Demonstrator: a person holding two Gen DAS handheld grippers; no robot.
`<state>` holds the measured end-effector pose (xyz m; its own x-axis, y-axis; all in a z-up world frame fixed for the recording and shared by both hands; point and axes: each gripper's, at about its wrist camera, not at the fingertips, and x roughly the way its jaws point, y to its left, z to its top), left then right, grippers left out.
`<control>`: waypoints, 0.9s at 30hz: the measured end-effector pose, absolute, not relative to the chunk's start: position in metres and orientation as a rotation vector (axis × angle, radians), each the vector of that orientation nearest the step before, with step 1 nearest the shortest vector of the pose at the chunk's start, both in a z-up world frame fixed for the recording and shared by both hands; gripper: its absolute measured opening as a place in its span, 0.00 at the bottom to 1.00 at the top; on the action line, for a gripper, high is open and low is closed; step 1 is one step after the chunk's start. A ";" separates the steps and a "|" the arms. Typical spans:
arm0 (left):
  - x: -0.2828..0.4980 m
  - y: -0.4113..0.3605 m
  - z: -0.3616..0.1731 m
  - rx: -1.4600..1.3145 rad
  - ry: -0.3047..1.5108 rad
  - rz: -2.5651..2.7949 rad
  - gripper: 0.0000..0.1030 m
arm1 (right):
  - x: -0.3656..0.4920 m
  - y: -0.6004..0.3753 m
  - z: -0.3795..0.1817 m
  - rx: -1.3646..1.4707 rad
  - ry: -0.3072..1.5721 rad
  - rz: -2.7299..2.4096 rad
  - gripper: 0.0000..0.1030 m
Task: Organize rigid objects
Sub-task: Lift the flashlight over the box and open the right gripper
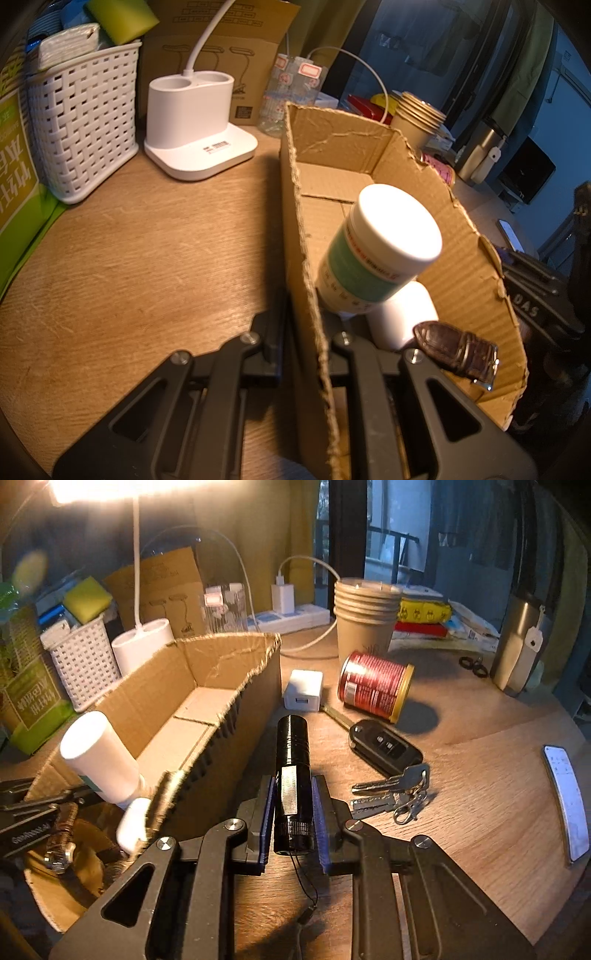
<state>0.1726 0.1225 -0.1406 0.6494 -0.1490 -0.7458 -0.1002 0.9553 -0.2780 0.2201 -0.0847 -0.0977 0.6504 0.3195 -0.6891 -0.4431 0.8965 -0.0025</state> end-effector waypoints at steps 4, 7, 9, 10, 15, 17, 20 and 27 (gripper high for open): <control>0.172 0.122 -0.140 -0.309 0.867 -0.028 0.11 | 0.215 -0.086 -0.086 -0.169 0.716 0.438 0.21; 0.172 0.122 -0.140 -0.309 0.867 -0.028 0.11 | 0.209 -0.086 -0.075 -0.163 0.687 0.443 0.21; 0.173 0.123 -0.141 -0.309 0.867 -0.028 0.11 | 0.203 -0.085 -0.067 -0.161 0.664 0.450 0.21; 0.172 0.122 -0.140 -0.309 0.867 -0.028 0.11 | 0.201 -0.084 -0.063 -0.161 0.654 0.454 0.21; 0.173 0.123 -0.141 -0.309 0.867 -0.028 0.11 | 0.185 -0.078 -0.039 -0.166 0.589 0.476 0.21; 0.173 0.123 -0.141 -0.309 0.867 -0.028 0.11 | 0.179 -0.076 -0.030 -0.165 0.565 0.484 0.21; 0.173 0.123 -0.141 -0.309 0.867 -0.028 0.11 | 0.171 -0.072 -0.016 -0.165 0.529 0.496 0.21; 0.173 0.123 -0.141 -0.308 0.867 -0.028 0.11 | 0.145 -0.061 0.021 -0.152 0.435 0.558 0.21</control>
